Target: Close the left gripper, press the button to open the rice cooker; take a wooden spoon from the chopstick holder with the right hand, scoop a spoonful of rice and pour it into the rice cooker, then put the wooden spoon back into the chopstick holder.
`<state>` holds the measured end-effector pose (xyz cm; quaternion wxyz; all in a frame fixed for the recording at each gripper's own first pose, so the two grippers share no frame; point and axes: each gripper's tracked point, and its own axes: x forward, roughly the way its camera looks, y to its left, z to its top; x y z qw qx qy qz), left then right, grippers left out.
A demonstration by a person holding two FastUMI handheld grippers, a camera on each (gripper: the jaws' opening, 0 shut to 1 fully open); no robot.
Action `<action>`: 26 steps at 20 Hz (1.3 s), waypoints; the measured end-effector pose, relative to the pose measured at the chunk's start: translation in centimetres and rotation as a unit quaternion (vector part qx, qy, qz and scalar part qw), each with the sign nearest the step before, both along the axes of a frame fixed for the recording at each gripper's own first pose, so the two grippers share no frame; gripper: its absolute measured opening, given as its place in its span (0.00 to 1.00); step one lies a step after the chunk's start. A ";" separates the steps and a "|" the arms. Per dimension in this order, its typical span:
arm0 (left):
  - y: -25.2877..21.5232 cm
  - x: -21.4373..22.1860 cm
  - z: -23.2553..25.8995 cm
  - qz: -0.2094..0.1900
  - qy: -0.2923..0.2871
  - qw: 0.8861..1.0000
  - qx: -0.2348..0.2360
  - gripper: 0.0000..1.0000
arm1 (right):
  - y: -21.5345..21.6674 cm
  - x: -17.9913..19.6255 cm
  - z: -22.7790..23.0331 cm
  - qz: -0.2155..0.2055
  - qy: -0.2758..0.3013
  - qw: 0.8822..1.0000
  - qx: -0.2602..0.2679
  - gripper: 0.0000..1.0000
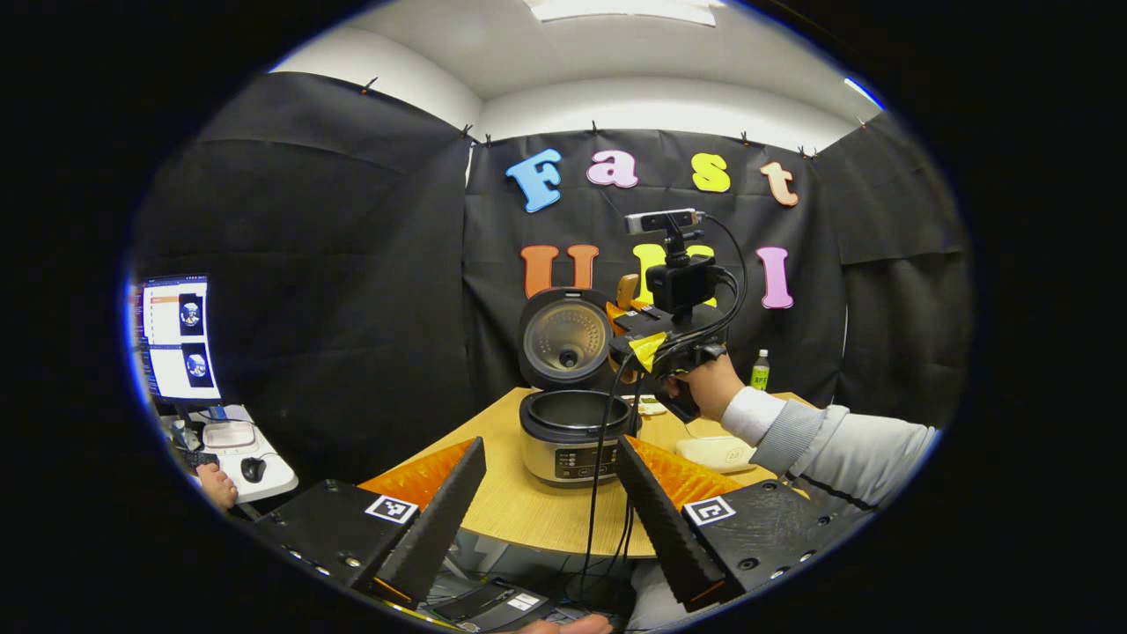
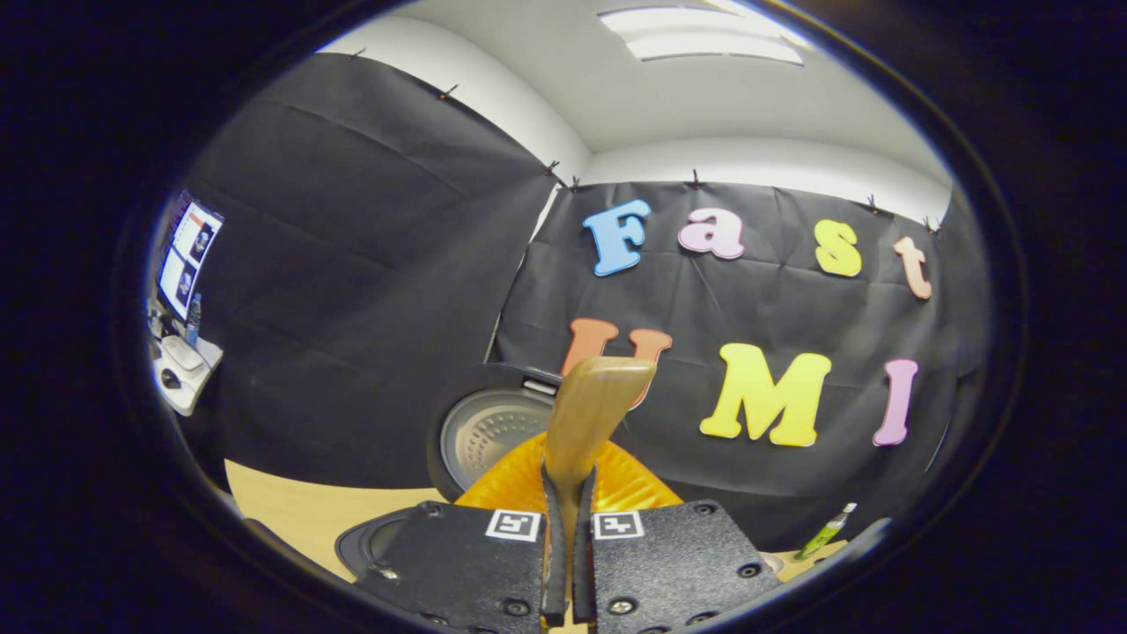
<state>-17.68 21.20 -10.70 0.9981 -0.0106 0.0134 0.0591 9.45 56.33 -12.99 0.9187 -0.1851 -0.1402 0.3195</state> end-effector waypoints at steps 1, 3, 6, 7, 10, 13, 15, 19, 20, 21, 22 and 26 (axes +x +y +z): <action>0.0 0.0 0.1 0.000 -0.002 1.000 0.000 0.95 | -0.5 0.2 0.0 0.000 0.002 1.000 -0.001 0.09; -0.2 0.0 0.1 0.000 -0.007 1.000 -0.002 0.94 | -1.9 0.7 -0.1 -0.001 0.018 1.000 0.006 0.10; -1.0 0.3 0.0 -0.006 -0.007 1.000 -0.008 0.94 | -5.9 2.9 0.5 -0.032 0.044 0.998 0.030 0.10; -1.2 0.5 -0.1 -0.008 -0.006 1.000 -0.008 0.95 | -7.2 3.8 0.7 -0.044 0.054 0.997 0.037 0.10; -1.9 0.7 -0.2 -0.012 -0.005 1.000 -0.006 0.95 | -12.0 6.0 2.3 -0.082 0.070 0.992 0.061 0.10; -2.7 1.1 -0.3 -0.015 -0.006 1.000 -0.011 0.95 | -16.5 7.7 3.6 -0.111 0.083 0.987 0.084 0.10; -3.8 1.3 -0.2 -0.025 -0.008 0.999 -0.019 0.95 | -19.9 8.5 4.2 -0.135 0.086 0.983 0.094 0.11; -5.3 1.5 0.1 -0.036 -0.013 0.999 -0.020 0.95 | -25.9 9.9 5.4 -0.175 0.090 0.974 0.110 0.11; -5.7 1.5 0.3 -0.039 -0.015 0.999 -0.019 0.94 | -27.4 10.0 5.7 -0.184 0.089 0.972 0.114 0.11; -6.1 1.5 0.4 -0.042 -0.015 0.999 -0.017 0.94 | -28.7 10.2 5.9 -0.191 0.089 0.971 0.116 0.11; -6.5 1.6 0.5 -0.045 -0.016 0.999 -0.015 0.94 | -30.1 10.3 6.0 -0.199 0.089 0.969 0.115 0.11; -7.8 1.6 0.5 -0.053 -0.016 0.998 -0.015 0.95 | -35.5 10.4 5.6 -0.226 0.083 0.966 0.097 0.11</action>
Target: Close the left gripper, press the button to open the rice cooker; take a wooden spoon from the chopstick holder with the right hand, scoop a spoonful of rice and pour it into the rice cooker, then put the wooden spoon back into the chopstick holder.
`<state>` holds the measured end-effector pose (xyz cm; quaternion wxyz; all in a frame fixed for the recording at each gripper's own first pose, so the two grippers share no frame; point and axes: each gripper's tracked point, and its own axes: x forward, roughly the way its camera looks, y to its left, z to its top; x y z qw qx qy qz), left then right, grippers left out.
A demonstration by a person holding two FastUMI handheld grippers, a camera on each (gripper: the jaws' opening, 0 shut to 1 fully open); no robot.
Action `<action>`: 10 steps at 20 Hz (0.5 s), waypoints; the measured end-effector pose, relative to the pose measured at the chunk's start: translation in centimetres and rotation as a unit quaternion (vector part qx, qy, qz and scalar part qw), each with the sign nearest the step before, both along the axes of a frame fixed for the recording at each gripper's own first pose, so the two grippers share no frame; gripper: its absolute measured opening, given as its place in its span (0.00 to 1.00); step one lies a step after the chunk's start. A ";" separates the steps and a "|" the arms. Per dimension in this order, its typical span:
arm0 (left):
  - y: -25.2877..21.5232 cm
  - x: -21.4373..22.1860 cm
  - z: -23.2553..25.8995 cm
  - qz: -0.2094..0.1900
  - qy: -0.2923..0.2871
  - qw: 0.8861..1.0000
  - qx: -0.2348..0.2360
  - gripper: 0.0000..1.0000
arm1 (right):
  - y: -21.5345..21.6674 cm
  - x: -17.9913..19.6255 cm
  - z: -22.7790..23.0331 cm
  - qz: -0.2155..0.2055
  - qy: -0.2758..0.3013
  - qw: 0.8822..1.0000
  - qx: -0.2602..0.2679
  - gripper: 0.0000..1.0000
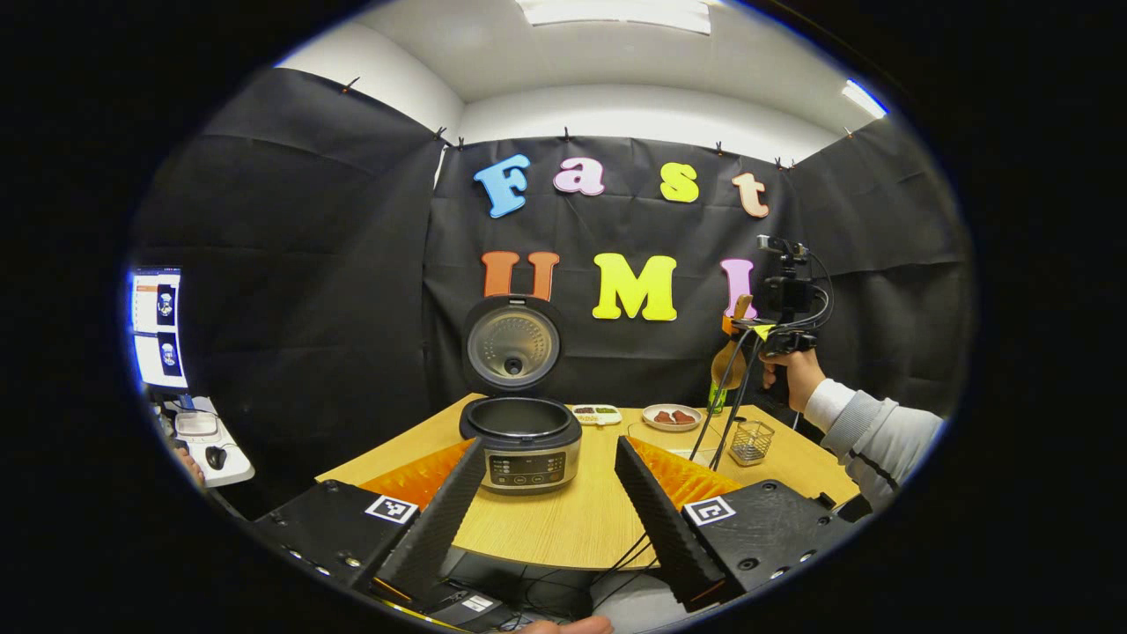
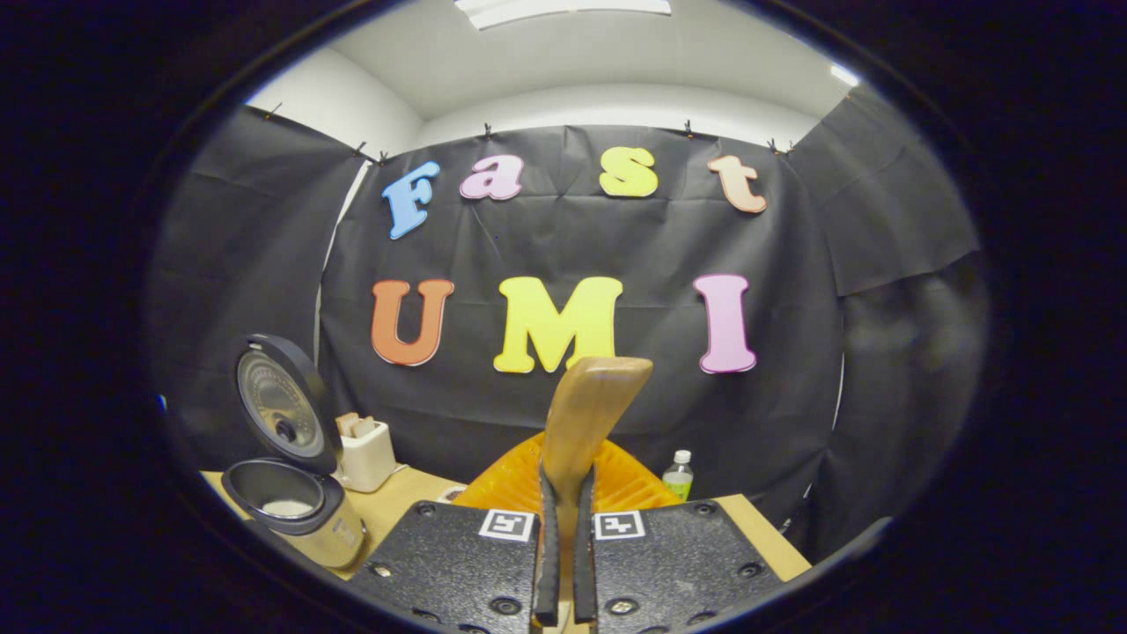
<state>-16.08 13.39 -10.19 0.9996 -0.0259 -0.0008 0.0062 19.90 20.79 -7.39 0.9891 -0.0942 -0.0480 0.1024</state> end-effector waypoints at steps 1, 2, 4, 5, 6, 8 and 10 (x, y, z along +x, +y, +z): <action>-0.3 -0.1 0.2 -0.001 -0.001 1.000 -0.001 0.95 | -1.5 0.1 0.0 -0.010 -0.001 1.000 -0.006 0.12; -0.5 0.0 0.3 -0.001 -0.003 1.000 -0.002 0.95 | -2.9 0.1 -0.1 -0.016 0.000 1.000 -0.009 0.12; -1.3 0.2 0.7 -0.005 -0.009 1.000 -0.005 0.94 | -5.3 -0.1 -0.8 -0.026 0.007 1.000 -0.005 0.12; -1.7 0.4 1.0 -0.007 -0.012 1.000 -0.007 0.94 | -6.5 -0.1 -1.3 -0.030 0.014 0.999 0.002 0.12; -2.1 0.6 1.0 -0.011 -0.014 1.000 -0.010 0.94 | -7.6 0.0 -1.8 -0.034 0.021 0.999 0.011 0.12; -3.2 1.1 1.2 -0.020 -0.018 1.000 -0.013 0.95 | -9.4 0.2 -2.7 -0.042 0.036 0.998 0.025 0.12; -4.2 1.5 1.3 -0.028 -0.017 0.999 -0.014 0.95 | -11.1 0.7 -3.6 -0.052 0.042 0.997 0.029 0.12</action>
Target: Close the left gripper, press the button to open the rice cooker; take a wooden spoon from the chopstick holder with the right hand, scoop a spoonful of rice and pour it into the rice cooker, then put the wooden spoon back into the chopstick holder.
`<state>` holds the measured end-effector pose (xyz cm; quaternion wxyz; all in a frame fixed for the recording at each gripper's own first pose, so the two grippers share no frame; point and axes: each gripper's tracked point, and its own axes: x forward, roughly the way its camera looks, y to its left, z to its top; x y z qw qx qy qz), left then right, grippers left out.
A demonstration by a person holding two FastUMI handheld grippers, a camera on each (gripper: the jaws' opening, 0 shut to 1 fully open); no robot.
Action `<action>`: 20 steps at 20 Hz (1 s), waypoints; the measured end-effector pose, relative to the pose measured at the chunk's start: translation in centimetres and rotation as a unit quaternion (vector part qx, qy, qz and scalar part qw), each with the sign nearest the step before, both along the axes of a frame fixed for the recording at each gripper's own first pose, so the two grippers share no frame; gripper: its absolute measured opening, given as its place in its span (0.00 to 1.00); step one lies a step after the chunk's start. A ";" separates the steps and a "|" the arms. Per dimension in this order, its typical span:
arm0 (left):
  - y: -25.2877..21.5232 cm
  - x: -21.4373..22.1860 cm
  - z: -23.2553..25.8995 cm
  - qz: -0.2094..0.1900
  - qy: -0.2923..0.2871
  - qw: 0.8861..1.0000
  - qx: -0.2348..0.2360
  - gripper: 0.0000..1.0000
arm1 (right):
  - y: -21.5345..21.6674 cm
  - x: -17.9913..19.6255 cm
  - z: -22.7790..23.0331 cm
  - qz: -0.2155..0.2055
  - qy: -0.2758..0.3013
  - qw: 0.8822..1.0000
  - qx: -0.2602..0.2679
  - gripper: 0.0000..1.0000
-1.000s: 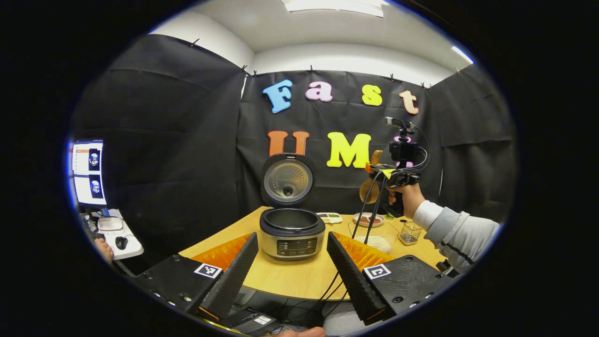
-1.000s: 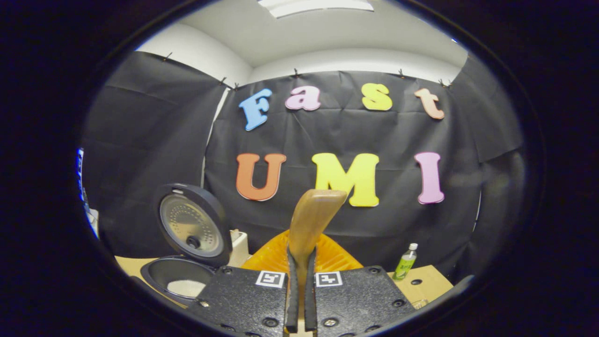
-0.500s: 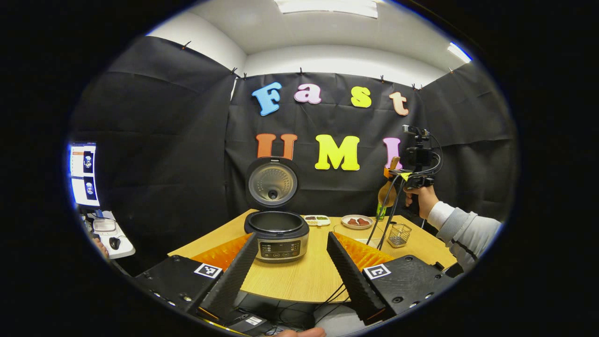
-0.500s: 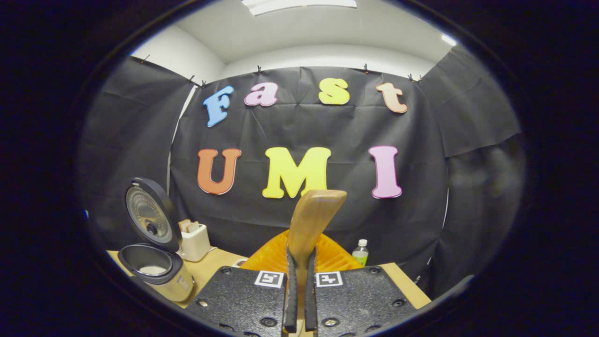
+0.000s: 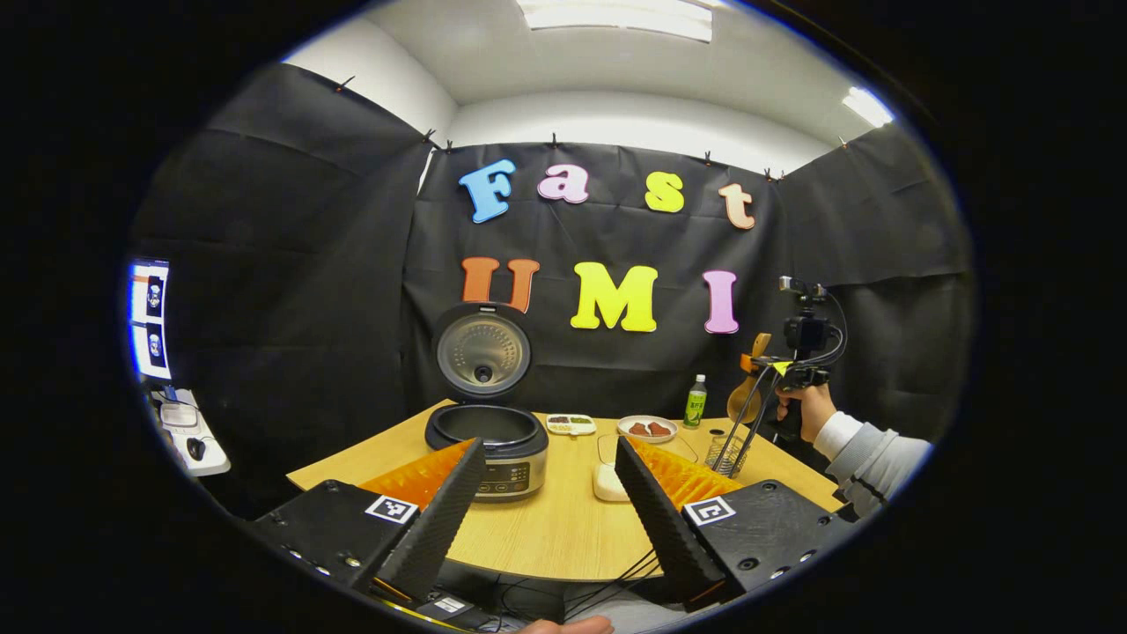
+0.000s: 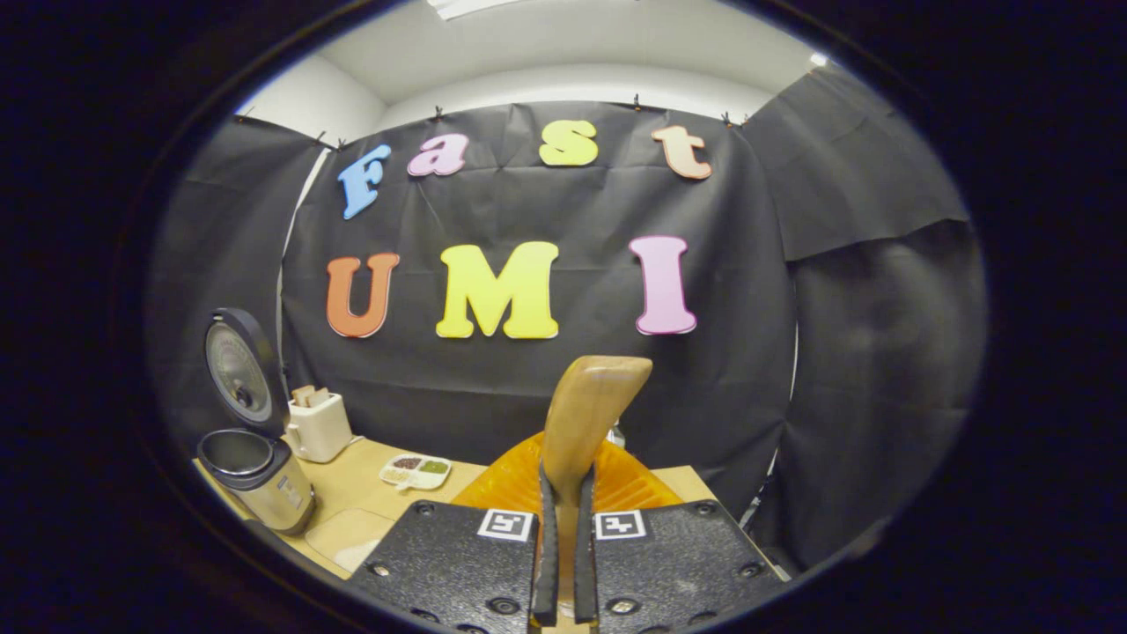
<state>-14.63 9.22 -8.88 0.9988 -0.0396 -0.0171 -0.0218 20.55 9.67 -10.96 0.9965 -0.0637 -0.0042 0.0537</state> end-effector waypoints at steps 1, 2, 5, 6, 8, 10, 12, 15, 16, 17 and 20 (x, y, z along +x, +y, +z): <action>-0.5 0.1 0.0 -0.004 0.000 1.000 0.003 0.95 | -0.7 0.2 -0.4 -0.003 0.002 1.000 0.004 0.12; -0.8 0.3 0.1 -0.007 -0.001 1.000 0.007 0.94 | -1.2 0.4 -0.8 -0.005 0.006 1.000 0.012 0.13; -1.3 1.2 0.0 -0.005 0.002 1.000 0.028 0.95 | -1.7 1.1 -2.5 -0.001 0.026 0.999 0.042 0.13; -1.7 1.3 0.2 -0.005 0.001 0.999 0.033 0.94 | -1.9 1.4 -3.0 -0.003 0.031 0.998 0.045 0.14; -2.4 1.7 -0.1 -0.009 0.002 0.999 0.037 0.95 | -2.4 2.1 -3.9 -0.006 0.038 0.998 0.053 0.16; -2.7 2.2 -0.5 -0.010 0.004 0.999 0.036 0.94 | -2.7 2.8 -4.9 -0.009 0.048 0.997 0.066 0.16; -2.5 3.0 -0.8 -0.004 0.005 1.000 0.030 0.94 | -3.0 3.5 -6.0 -0.015 0.059 0.995 0.073 0.19; -2.0 4.8 -2.3 0.003 0.028 1.000 0.011 0.94 | -3.4 4.5 -6.4 0.005 0.069 0.993 0.091 0.43; -2.0 5.3 -2.6 0.005 0.036 0.999 0.008 0.94 | -3.7 4.8 -6.4 0.002 0.068 0.994 0.091 0.54; -1.7 5.9 -2.9 0.008 0.042 0.999 0.007 0.95 | -4.0 4.8 -6.2 0.000 0.063 0.994 0.091 0.74; -0.5 7.5 -3.7 0.026 0.057 0.998 0.016 0.95 | -4.0 4.2 -4.9 -0.006 0.042 0.996 0.083 0.82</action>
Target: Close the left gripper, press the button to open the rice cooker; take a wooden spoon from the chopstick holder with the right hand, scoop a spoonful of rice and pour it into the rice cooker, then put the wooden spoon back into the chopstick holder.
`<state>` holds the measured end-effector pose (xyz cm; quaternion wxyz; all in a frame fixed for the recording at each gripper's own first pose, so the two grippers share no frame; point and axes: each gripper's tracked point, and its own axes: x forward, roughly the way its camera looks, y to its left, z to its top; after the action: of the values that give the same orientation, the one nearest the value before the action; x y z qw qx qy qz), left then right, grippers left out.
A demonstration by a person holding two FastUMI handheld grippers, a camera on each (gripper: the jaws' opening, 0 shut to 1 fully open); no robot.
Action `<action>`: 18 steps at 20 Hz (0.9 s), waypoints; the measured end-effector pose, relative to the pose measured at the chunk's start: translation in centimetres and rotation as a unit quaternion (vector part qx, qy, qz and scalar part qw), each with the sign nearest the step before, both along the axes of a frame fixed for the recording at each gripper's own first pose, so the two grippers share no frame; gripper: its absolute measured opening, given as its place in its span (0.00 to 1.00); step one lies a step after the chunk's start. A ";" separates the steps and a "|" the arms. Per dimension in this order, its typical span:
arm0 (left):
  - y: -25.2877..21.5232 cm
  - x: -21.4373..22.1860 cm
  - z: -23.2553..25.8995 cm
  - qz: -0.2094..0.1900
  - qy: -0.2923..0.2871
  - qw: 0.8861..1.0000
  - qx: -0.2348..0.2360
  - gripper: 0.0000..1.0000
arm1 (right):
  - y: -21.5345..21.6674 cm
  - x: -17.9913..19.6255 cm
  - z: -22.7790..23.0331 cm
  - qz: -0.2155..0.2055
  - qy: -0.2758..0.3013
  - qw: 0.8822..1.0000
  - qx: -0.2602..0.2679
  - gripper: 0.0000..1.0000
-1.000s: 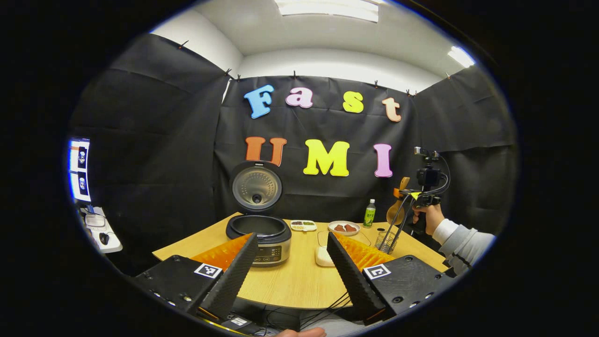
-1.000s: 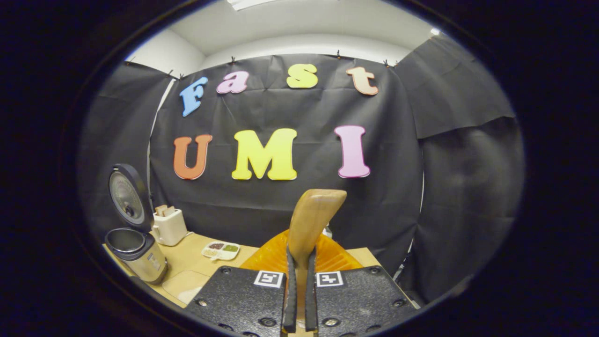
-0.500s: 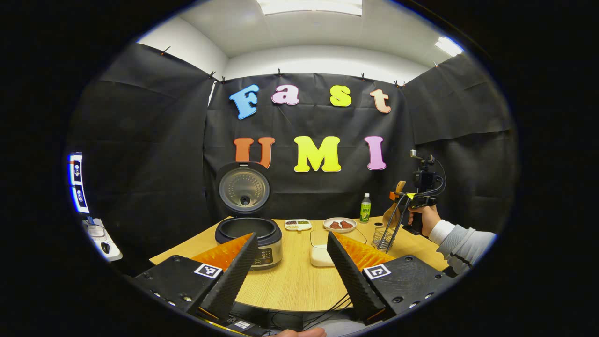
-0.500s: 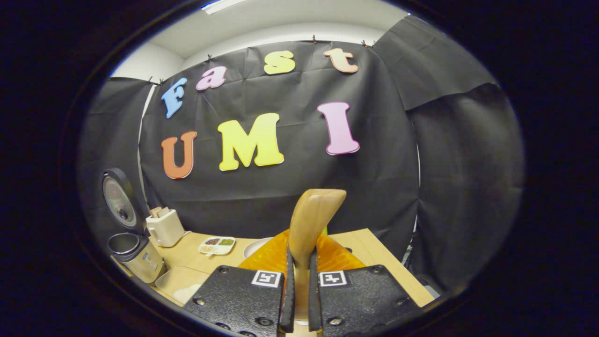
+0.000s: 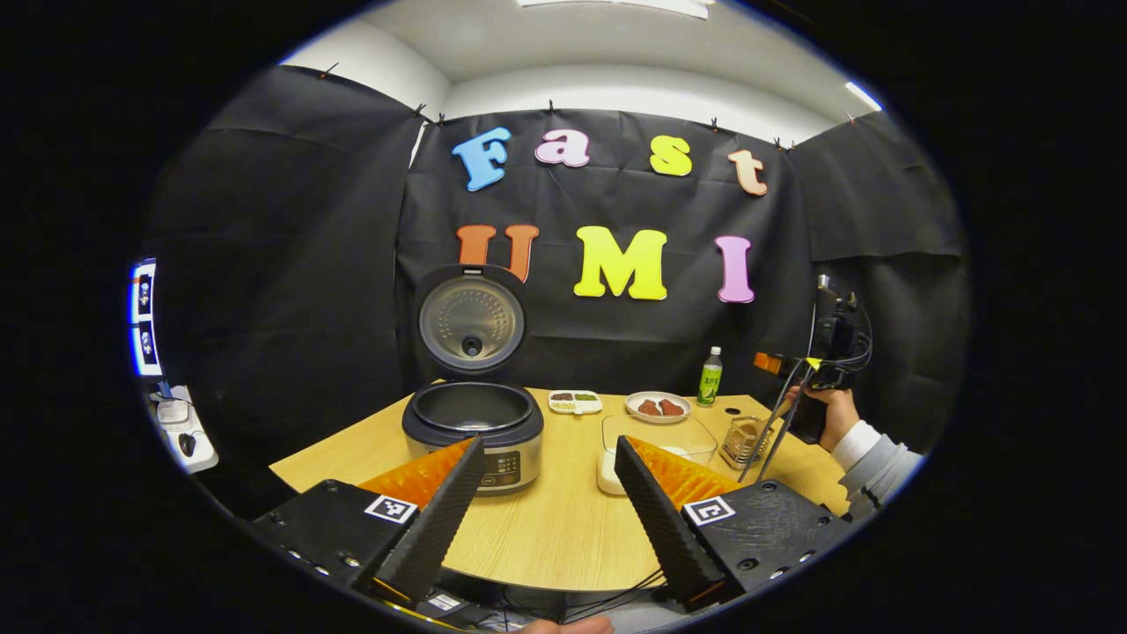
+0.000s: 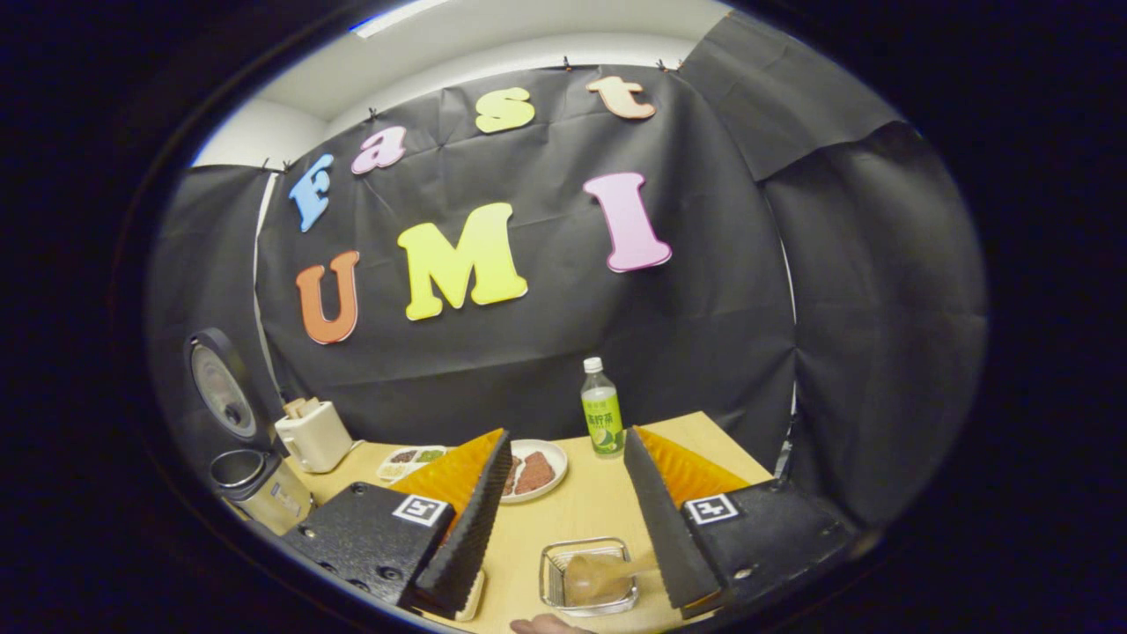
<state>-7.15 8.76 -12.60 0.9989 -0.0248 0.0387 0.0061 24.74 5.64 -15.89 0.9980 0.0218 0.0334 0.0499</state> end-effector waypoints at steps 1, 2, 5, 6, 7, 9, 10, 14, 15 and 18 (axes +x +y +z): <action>0.4 0.6 -0.1 0.007 0.003 1.000 0.003 0.95 | 0.0 -0.2 0.2 -0.006 -0.003 1.000 -0.013 0.87; 0.8 1.1 -0.1 0.013 0.006 1.000 0.005 0.95 | -0.1 -0.2 0.8 -0.011 -0.008 1.000 -0.023 0.91; 2.2 2.9 1.0 0.029 0.001 1.000 0.005 0.95 | 1.1 -1.9 1.3 -0.024 -0.006 0.999 -0.032 1.00; 2.7 3.5 1.6 0.034 -0.001 0.999 0.005 0.95 | 1.5 -2.5 1.4 -0.025 -0.001 0.999 -0.029 1.00; 3.3 4.1 2.2 0.040 -0.004 0.999 0.006 0.95 | 1.7 -3.2 1.6 -0.029 0.003 0.999 -0.028 1.00; 4.3 5.7 3.5 0.052 -0.009 0.999 0.009 0.95 | 2.4 -4.7 2.2 -0.026 0.009 0.999 -0.030 1.00; 4.8 6.5 4.1 0.056 -0.012 0.998 0.012 0.95 | 2.8 -5.7 2.8 -0.022 0.009 0.999 -0.029 0.99; 6.1 10.0 6.2 0.063 -0.019 0.998 0.010 0.94 | 3.6 -9.5 5.7 -0.011 -0.018 0.999 -0.037 0.99; 6.2 10.9 6.7 0.058 -0.018 0.998 0.008 0.94 | 3.6 -10.5 5.9 -0.010 -0.020 0.999 -0.041 1.00; 7.7 13.5 8.6 0.068 -0.018 0.997 0.021 0.94 | 4.4 -12.7 6.4 -0.001 -0.022 0.998 -0.058 1.00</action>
<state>6.37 16.44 -3.97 0.9970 -0.0068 0.0183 0.0747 12.01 10.05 -9.51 0.9981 -0.0376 0.0142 0.0473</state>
